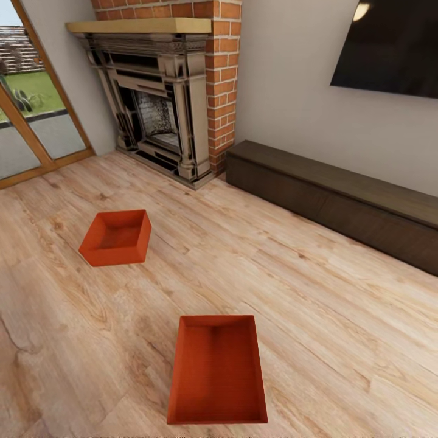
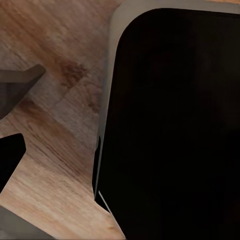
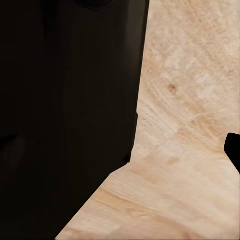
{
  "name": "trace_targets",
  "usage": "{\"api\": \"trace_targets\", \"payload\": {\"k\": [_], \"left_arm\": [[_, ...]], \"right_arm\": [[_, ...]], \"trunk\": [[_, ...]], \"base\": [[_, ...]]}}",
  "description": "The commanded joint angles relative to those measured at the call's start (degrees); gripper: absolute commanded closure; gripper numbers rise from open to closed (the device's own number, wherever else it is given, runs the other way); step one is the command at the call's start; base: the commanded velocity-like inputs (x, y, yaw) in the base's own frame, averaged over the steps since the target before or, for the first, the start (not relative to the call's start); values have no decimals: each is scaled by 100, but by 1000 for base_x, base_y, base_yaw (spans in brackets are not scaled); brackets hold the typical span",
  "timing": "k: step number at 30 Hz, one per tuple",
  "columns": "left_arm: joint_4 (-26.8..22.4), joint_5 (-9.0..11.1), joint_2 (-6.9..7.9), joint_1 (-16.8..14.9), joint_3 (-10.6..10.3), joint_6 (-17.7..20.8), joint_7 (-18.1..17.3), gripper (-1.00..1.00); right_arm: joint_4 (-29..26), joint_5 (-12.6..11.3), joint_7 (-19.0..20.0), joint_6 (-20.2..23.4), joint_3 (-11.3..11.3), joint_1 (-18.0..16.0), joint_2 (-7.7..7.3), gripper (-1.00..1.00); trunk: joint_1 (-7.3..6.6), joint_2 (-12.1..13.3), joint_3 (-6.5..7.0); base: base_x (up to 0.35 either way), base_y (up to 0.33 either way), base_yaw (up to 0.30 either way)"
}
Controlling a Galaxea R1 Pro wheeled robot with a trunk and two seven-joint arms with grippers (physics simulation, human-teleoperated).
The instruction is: Move the two storage containers from the living room to the garage. In the garage, place one container on the floor and stack the other container on top of it (either order is fine).
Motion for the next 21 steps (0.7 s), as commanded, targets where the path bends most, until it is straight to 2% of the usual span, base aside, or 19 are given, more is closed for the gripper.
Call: {"api": "trace_targets", "payload": {"k": [1,21], "left_arm": [[-1,60,-1,-1,-4,-1,-1,-100],[-1,60,0,-1,-4,-1,4,-100]], "right_arm": [[15,-48,0,-28,48,-5,3,-100],[15,-48,0,-30,46,-5,4,-100]], "trunk": [[0,-2,-13],[0,-2,-197]], "base": [[0,0,0],[0,0,0]]}}
